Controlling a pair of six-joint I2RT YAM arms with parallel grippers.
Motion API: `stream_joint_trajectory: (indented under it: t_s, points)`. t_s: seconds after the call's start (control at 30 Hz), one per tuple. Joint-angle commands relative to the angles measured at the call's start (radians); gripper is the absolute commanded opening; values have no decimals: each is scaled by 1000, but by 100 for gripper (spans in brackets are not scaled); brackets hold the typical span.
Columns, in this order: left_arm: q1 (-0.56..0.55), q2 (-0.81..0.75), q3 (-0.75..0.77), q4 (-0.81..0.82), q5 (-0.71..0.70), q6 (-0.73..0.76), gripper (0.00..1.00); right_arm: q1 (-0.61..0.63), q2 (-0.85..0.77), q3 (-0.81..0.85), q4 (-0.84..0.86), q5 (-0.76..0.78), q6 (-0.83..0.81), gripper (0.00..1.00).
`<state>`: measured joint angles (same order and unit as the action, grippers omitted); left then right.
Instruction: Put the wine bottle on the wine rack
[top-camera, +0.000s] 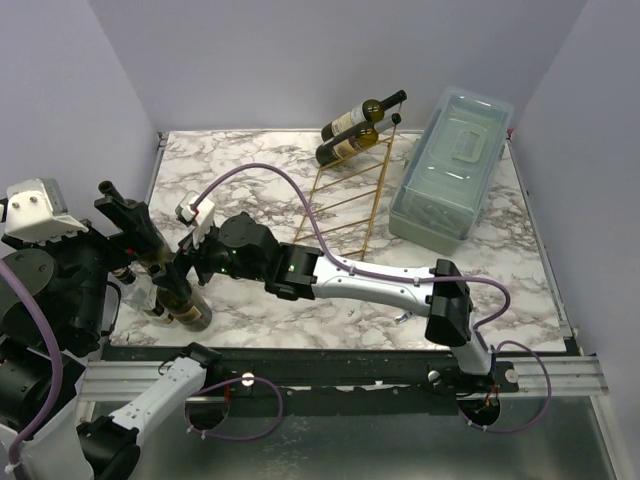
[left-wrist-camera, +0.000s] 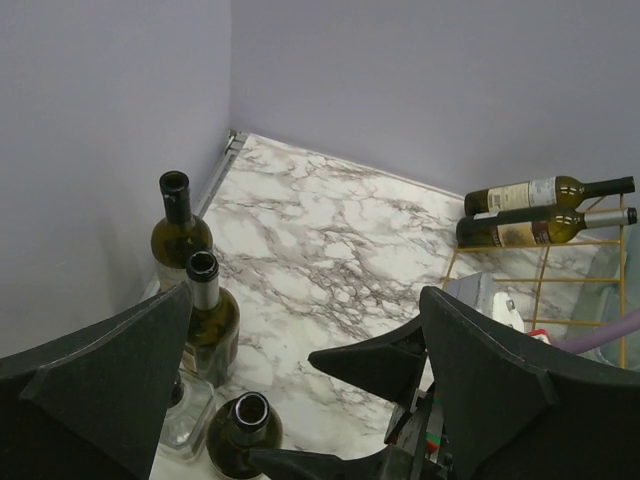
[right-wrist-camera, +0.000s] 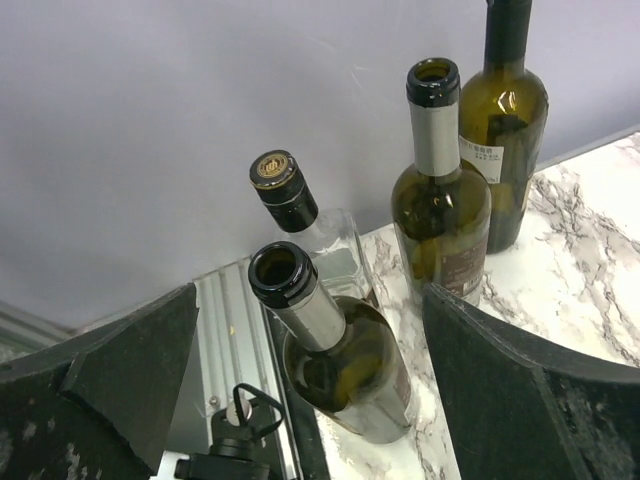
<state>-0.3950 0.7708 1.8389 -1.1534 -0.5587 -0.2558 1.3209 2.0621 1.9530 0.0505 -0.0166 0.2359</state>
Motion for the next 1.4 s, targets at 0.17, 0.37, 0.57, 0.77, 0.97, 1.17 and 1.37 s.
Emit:
stream_joint_trajectory:
  t_s: [0.17,0.37,0.57,0.77,0.97,1.17,1.37]
  points:
    - [-19,-21,-2,2,-65,31,97,44,94,108,-83,95,-62,96]
    - [-24,-20,-16,19,-64,32,97,45,152,173,-109,143,-65,96]
    - [-25,-24,-31,26,-61,23,97,46,195,222,-118,150,-73,93]
    - [-27,-27,-42,27,-60,18,97,48,208,224,-105,145,-84,84]
    - [-27,-27,-44,30,-63,18,97,56,218,215,-74,143,-104,79]
    - [-28,-27,-45,30,-63,16,97,57,240,239,-68,149,-101,73]
    - [-28,-28,-46,29,-64,15,97,58,245,240,-60,151,-96,59]
